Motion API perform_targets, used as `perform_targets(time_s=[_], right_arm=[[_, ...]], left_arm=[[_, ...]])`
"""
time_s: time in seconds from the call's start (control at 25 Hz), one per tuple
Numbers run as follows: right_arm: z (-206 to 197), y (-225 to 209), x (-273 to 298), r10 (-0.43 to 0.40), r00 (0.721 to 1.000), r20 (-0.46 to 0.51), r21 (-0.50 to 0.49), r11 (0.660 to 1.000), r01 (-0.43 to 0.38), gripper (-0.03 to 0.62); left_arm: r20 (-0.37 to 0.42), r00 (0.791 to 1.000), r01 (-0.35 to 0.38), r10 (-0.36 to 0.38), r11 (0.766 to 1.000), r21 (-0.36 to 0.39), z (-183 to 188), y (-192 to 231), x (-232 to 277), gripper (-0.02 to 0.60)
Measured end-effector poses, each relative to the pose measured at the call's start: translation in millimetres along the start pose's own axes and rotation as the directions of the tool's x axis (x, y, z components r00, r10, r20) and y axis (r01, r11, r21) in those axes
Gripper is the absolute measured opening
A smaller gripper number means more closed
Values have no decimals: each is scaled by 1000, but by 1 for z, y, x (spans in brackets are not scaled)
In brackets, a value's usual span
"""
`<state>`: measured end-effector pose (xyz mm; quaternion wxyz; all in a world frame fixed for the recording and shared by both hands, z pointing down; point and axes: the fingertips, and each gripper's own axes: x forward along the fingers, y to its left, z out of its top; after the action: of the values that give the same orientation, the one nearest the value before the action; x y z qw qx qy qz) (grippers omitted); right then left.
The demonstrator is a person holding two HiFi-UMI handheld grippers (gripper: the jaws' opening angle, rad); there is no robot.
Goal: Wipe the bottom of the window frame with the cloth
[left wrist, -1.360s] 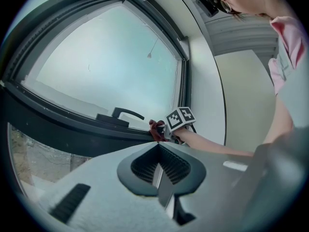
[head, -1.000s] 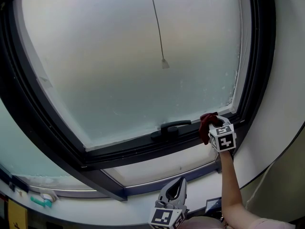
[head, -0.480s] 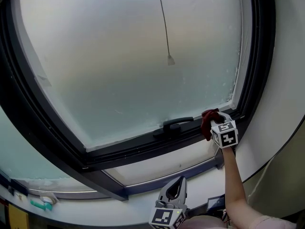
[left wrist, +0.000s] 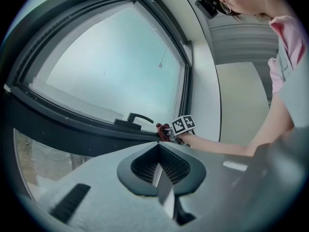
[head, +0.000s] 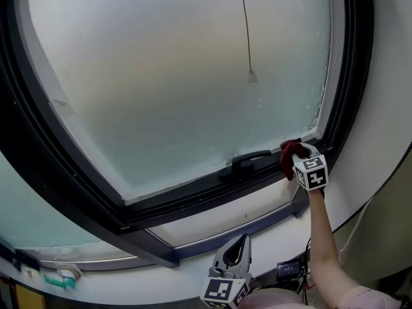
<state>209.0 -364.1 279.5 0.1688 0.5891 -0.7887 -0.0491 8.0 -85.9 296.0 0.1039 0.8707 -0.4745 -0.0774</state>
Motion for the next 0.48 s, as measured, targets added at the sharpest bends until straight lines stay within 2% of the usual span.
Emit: perform_targets(time_s=[0.08,0.48], right_arm=[[1,-1,1,-16,1000,0,-6,1000,16,53],[1,2,2,-81,996,-27,-37,996,80,46]], left_arm=[[-19,1000,-2,2,1000,-1,-5,8,-7,-3],[-5,1000,5,-5,1000,-1,-4,21,-30,-3]])
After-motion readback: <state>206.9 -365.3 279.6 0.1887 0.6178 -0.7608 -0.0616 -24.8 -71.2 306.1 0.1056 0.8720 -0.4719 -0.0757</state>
